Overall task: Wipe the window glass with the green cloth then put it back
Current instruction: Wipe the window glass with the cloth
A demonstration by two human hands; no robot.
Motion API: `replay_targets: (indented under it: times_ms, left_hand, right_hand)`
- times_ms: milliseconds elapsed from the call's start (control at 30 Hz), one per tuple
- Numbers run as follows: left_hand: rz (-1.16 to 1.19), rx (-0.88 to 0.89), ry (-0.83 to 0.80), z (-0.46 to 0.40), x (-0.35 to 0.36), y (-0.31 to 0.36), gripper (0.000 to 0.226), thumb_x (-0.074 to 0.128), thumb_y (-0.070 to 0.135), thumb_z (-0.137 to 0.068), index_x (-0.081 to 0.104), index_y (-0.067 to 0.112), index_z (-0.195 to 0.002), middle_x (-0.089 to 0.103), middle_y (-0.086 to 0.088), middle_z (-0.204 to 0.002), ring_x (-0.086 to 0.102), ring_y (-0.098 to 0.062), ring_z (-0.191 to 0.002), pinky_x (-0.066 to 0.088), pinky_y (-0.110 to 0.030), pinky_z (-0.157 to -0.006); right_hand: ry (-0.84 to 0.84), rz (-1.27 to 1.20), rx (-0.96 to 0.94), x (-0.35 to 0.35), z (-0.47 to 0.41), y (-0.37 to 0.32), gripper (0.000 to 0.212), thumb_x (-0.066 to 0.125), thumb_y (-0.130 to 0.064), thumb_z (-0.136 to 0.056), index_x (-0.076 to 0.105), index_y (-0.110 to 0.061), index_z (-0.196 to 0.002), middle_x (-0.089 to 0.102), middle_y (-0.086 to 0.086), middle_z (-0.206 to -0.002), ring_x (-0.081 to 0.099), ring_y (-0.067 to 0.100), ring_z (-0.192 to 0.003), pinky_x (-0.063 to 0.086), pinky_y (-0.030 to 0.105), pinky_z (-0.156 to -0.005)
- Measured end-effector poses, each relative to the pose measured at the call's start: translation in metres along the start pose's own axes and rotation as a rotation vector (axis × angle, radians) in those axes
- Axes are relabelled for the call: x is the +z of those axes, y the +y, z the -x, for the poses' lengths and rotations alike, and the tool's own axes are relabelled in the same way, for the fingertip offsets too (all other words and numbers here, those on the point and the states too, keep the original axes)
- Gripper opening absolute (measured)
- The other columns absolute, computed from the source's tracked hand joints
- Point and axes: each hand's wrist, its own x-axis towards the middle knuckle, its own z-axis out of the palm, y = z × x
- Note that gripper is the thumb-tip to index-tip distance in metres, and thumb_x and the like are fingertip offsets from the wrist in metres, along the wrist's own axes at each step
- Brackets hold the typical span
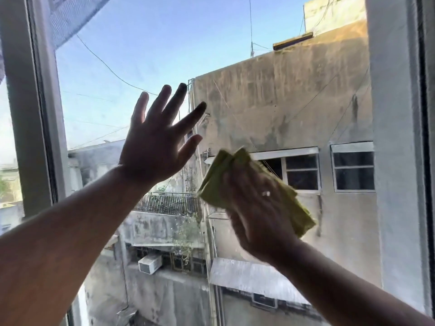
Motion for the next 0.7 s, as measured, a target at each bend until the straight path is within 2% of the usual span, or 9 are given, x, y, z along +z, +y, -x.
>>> replay_targets:
  times_ms: [100, 167, 267, 367, 433, 500, 600, 667, 700]
  left_hand:
    - [-0.017, 0.009, 0.015, 0.003, 0.000, -0.001, 0.057, 0.033, 0.052, -0.104, 0.038, 0.026, -0.154, 0.029, -0.017, -0.164, 0.031, -0.039, -0.150, 0.023, -0.061, -0.119]
    - [-0.013, 0.002, 0.016, 0.002, 0.001, 0.000, 0.057, 0.034, 0.052, -0.104, 0.038, 0.026, -0.154, 0.029, -0.017, -0.164, 0.031, -0.039, -0.150, 0.023, -0.061, -0.119]
    - [-0.021, -0.006, 0.013, 0.000, 0.002, 0.001, 0.058, 0.032, 0.053, -0.103, 0.036, 0.026, -0.154, 0.029, -0.018, -0.165, 0.031, -0.039, -0.150, 0.021, -0.061, -0.119]
    - [-0.030, 0.008, 0.005, 0.001, 0.002, 0.000, 0.059, 0.030, 0.053, -0.103, 0.034, 0.026, -0.155, 0.028, -0.018, -0.165, 0.030, -0.040, -0.150, 0.021, -0.061, -0.119]
    - [-0.038, 0.009, -0.003, 0.001, 0.002, -0.001, 0.059, 0.030, 0.053, -0.104, 0.034, 0.026, -0.155, 0.028, -0.018, -0.165, 0.030, -0.040, -0.150, 0.021, -0.060, -0.119]
    - [-0.038, 0.004, -0.007, 0.000, 0.002, 0.000, 0.058, 0.031, 0.052, -0.103, 0.034, 0.026, -0.155, 0.027, -0.018, -0.165, 0.029, -0.040, -0.150, 0.019, -0.060, -0.119]
    - [-0.051, 0.000, -0.018, -0.001, 0.001, 0.000, 0.059, 0.029, 0.052, -0.103, 0.035, 0.026, -0.155, 0.026, -0.018, -0.165, 0.029, -0.040, -0.151, 0.018, -0.061, -0.119]
    - [-0.057, 0.004, -0.040, -0.001, 0.001, 0.002, 0.060, 0.026, 0.053, -0.103, 0.034, 0.026, -0.156, 0.026, -0.019, -0.166, 0.028, -0.040, -0.151, 0.018, -0.062, -0.119]
    - [-0.057, 0.001, -0.050, -0.001, 0.000, 0.003, 0.060, 0.025, 0.052, -0.103, 0.034, 0.026, -0.156, 0.025, -0.019, -0.166, 0.028, -0.041, -0.151, 0.019, -0.063, -0.118]
  right_hand:
    - [-0.087, 0.020, -0.349, -0.019, -0.005, 0.039, 0.054, 0.058, -0.021, -0.096, 0.046, -0.017, -0.149, 0.034, 0.000, -0.158, 0.032, 0.017, -0.149, 0.035, 0.039, -0.119]
    - [0.030, -0.021, -0.051, -0.037, -0.026, 0.080, 0.052, 0.064, -0.012, -0.093, 0.054, -0.013, -0.144, 0.045, 0.004, -0.153, 0.053, 0.029, -0.135, 0.049, 0.049, -0.107]
    - [0.169, -0.062, 0.344, -0.029, -0.023, 0.062, 0.058, 0.066, -0.010, -0.093, 0.048, -0.012, -0.148, 0.045, 0.011, -0.156, 0.052, 0.037, -0.132, 0.050, 0.050, -0.101]
    - [-0.046, -0.052, 0.002, -0.007, 0.022, 0.008, 0.071, 0.063, -0.015, -0.091, 0.032, -0.024, -0.155, 0.031, 0.002, -0.164, 0.041, 0.031, -0.145, 0.046, 0.050, -0.109]
    - [-0.138, 0.007, -0.227, -0.017, 0.032, 0.031, 0.062, 0.062, -0.020, -0.093, 0.041, -0.022, -0.151, 0.040, 0.004, -0.159, 0.048, 0.030, -0.140, 0.050, 0.049, -0.105]
    - [-0.042, 0.055, -0.032, -0.031, 0.033, 0.075, 0.057, 0.067, -0.014, -0.092, 0.050, -0.014, -0.146, 0.053, 0.013, -0.149, 0.057, 0.034, -0.127, 0.054, 0.050, -0.097]
    - [0.208, 0.028, 0.604, -0.044, 0.042, 0.108, 0.050, 0.061, -0.011, -0.096, 0.051, -0.004, -0.145, 0.050, 0.025, -0.148, 0.049, 0.043, -0.134, 0.049, 0.059, -0.100]
    - [0.226, -0.006, 0.687, -0.028, 0.057, 0.073, 0.054, 0.060, -0.012, -0.096, 0.048, -0.007, -0.148, 0.047, 0.023, -0.150, 0.047, 0.042, -0.136, 0.048, 0.057, -0.103]
    - [0.201, -0.028, 0.567, -0.020, 0.065, 0.049, 0.056, 0.061, -0.011, -0.094, 0.048, -0.010, -0.149, 0.048, 0.020, -0.148, 0.049, 0.038, -0.133, 0.050, 0.053, -0.101]
